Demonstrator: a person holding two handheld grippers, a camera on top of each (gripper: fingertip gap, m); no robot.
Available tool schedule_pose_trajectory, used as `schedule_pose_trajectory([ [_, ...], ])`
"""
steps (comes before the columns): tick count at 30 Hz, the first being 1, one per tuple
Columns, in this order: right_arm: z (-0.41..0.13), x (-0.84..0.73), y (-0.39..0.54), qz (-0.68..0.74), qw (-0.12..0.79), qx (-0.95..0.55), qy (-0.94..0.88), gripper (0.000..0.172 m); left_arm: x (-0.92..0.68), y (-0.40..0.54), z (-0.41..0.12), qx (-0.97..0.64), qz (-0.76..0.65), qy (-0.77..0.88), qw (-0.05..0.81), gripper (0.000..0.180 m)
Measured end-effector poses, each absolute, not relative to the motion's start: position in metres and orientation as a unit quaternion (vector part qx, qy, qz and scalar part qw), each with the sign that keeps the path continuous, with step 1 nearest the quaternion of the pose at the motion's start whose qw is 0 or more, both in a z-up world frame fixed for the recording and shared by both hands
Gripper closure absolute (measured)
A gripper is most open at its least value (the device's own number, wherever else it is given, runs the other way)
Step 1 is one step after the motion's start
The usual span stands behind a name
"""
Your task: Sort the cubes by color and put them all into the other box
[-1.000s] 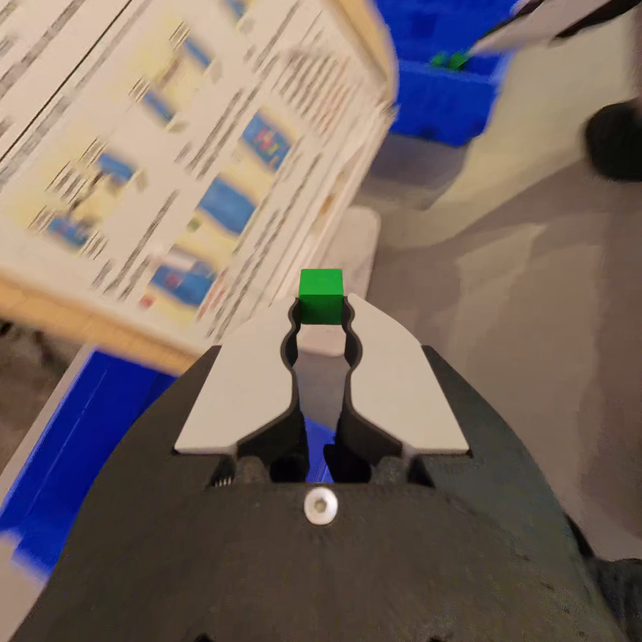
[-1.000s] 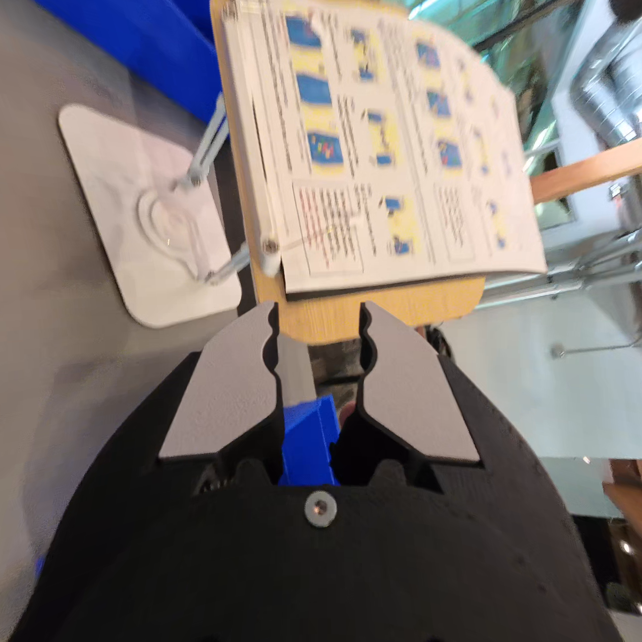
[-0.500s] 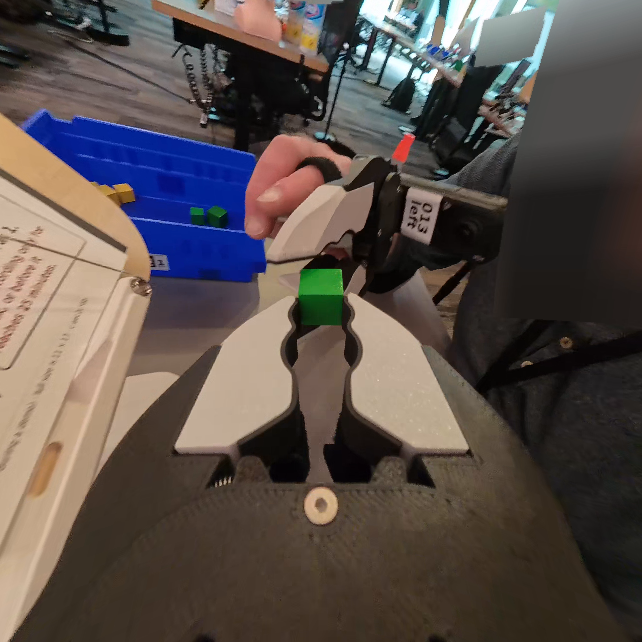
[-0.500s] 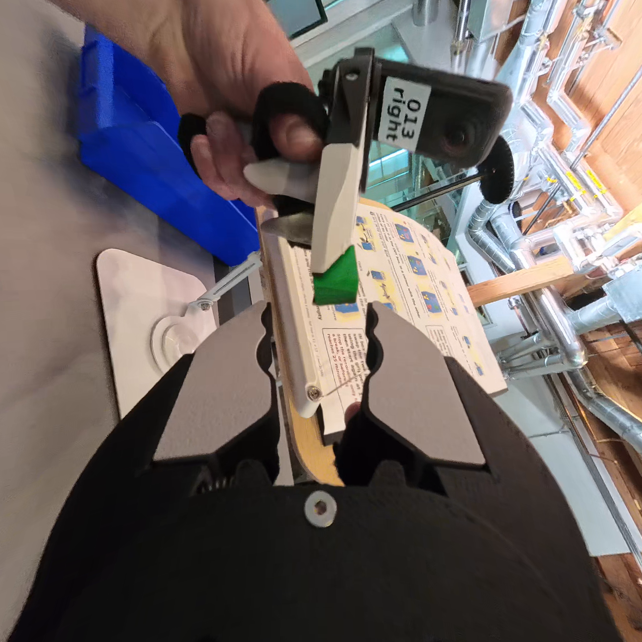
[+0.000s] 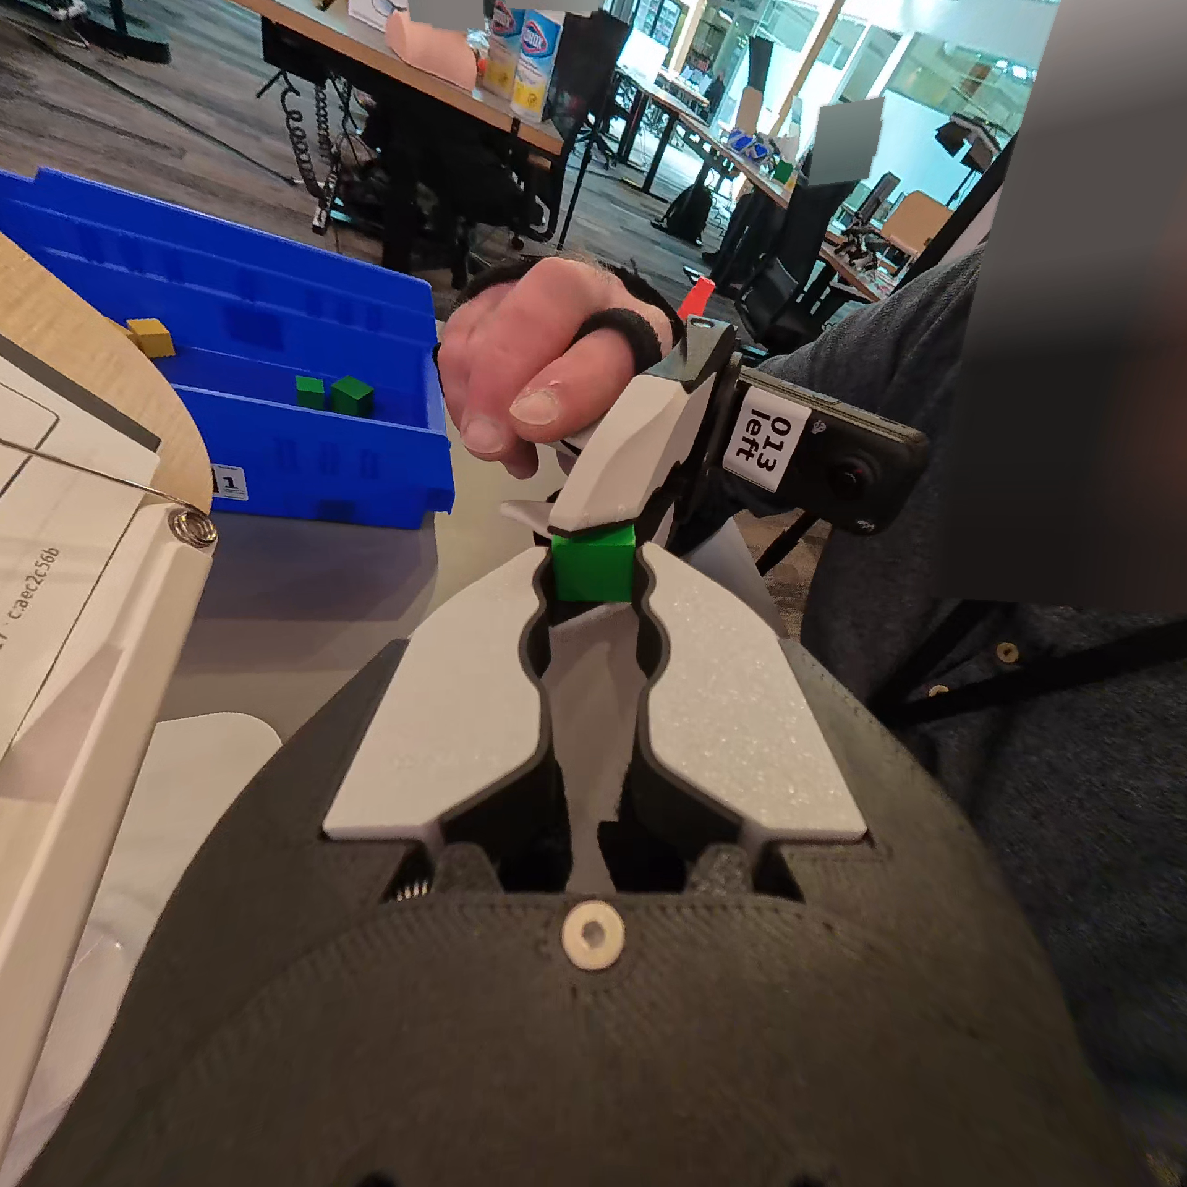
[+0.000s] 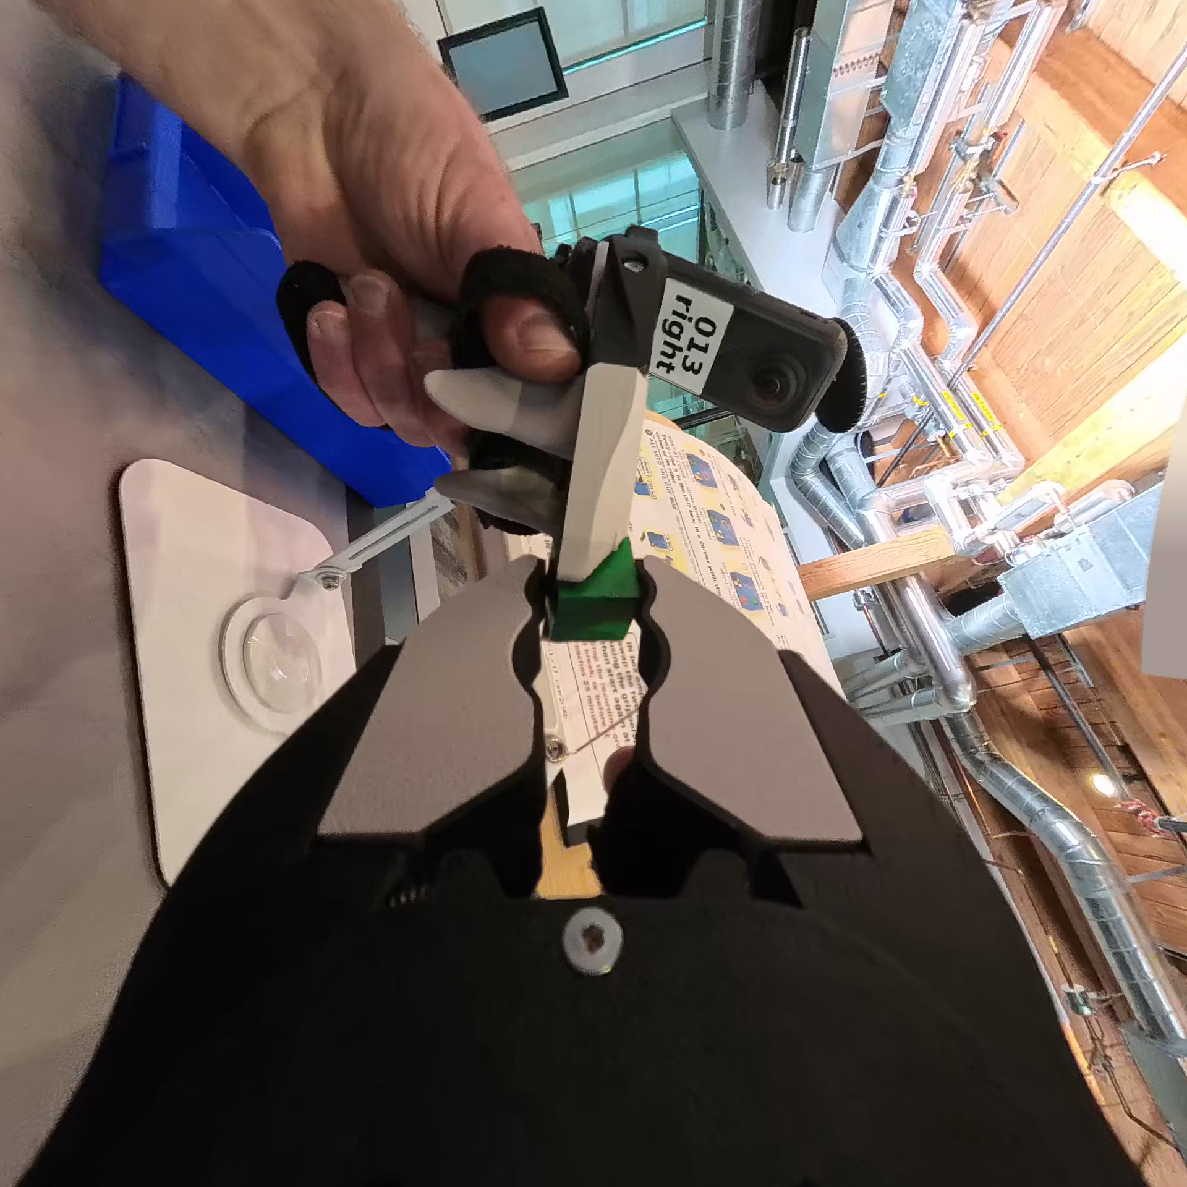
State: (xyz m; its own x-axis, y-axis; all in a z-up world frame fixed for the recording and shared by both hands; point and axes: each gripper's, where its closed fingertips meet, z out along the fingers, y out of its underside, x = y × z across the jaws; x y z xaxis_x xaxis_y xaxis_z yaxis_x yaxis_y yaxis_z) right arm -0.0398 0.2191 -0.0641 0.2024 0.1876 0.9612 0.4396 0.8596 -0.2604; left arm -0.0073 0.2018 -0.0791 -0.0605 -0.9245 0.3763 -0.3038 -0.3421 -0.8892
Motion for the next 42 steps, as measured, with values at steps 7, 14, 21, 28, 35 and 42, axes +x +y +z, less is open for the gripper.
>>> schedule_pose_trajectory([
  [7, -0.061, -0.036, 0.217, -0.081, 0.731, -0.25, -0.63, 0.149, -0.009, 0.203, -0.073, -0.616, -0.555, 0.481, 0.285, 0.157],
  [14, -0.045, 0.005, 0.254, -0.124, 0.71, -0.295, -0.627, 0.149, -0.027, 0.216, -0.054, -0.611, -0.54, 0.466, 0.344, 0.18],
  [21, -0.043, 0.153, 0.354, -0.27, 0.578, -0.517, -0.571, 0.149, -0.043, 0.23, -0.051, -0.632, -0.473, 0.469, 0.395, 0.18],
  [28, -0.138, 0.291, 0.375, -0.287, 0.308, -0.717, -0.556, 0.149, -0.043, 0.232, -0.049, -0.633, -0.457, 0.471, 0.411, 0.18],
  [35, -0.208, 0.297, 0.367, -0.24, 0.174, -0.753, -0.588, 0.149, -0.038, 0.232, -0.06, -0.641, -0.441, 0.484, 0.4, 0.18],
  [42, -0.247, 0.307, 0.369, -0.264, 0.086, -0.766, -0.58, 0.148, -0.037, 0.229, -0.064, -0.642, -0.425, 0.5, 0.397, 0.18],
])
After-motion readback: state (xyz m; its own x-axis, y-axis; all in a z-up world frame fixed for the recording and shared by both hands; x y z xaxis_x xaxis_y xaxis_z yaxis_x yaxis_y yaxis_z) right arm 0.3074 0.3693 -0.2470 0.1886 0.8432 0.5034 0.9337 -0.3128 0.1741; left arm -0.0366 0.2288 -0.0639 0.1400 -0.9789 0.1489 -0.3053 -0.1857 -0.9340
